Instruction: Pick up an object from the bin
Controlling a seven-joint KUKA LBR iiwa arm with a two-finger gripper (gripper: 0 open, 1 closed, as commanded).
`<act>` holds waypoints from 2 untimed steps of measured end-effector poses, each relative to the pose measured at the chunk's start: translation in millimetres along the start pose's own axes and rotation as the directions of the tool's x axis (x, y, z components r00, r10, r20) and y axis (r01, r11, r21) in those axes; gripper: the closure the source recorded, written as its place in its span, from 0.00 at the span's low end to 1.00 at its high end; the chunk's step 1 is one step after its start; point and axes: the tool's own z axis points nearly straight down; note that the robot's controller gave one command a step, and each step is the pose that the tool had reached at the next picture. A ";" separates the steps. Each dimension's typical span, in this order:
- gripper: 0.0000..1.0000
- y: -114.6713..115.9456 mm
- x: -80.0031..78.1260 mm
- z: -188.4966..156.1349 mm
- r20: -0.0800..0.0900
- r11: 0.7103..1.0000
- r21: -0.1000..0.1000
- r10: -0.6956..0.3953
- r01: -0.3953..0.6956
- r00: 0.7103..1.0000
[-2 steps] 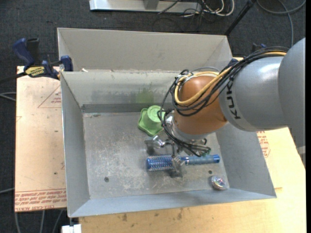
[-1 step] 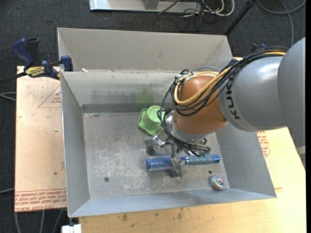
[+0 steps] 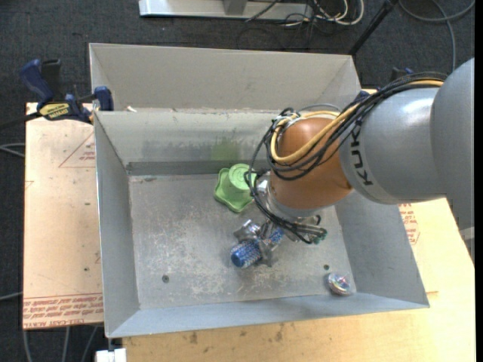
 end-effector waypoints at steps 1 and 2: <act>1.00 0.3 -0.4 -12.1 0.001 1.000 0.001 0.003 -0.003 1.000; 1.00 0.8 -1.5 -45.5 0.002 1.000 0.002 0.006 -0.006 1.000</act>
Offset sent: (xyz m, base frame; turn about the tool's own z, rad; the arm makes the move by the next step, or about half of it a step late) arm 0.0000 -0.0001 0.0124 0.0000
